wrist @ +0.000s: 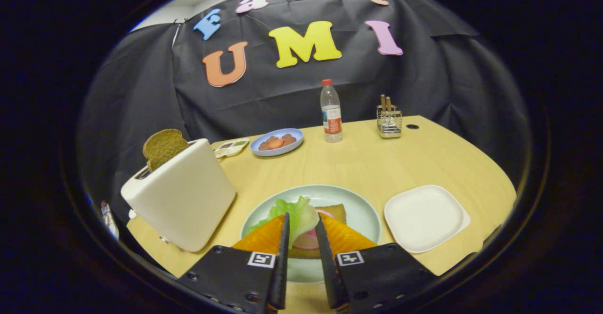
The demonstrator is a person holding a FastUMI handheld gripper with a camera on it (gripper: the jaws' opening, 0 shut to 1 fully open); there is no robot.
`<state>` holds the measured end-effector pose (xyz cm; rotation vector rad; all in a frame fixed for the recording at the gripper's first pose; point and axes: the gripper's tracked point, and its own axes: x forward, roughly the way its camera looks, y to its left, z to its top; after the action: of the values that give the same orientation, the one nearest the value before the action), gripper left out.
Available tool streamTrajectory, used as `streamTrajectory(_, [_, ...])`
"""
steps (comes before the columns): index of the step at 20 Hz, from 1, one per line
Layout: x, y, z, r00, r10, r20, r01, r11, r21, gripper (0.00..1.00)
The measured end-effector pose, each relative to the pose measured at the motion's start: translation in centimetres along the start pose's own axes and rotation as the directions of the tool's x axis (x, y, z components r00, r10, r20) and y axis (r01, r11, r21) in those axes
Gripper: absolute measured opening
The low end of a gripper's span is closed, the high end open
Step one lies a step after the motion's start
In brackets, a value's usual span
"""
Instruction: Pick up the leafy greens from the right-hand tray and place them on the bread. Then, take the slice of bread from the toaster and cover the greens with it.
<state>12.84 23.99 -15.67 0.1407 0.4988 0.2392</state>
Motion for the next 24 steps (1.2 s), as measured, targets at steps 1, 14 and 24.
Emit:
streamTrajectory(1, [0.0, -0.5, 0.4, 1.000, -0.023, 0.017, 0.023, 0.999, -0.022, 0.46])
streamTrajectory(14, [-8.1, 1.8, 6.6, 0.937, -0.095, 0.336, 0.140, 0.984, -0.111, 0.94])
streamTrajectory(24, [-9.0, 17.7, 8.3, 0.928, 0.061, 0.368, -0.024, 0.994, -0.104, 0.94])
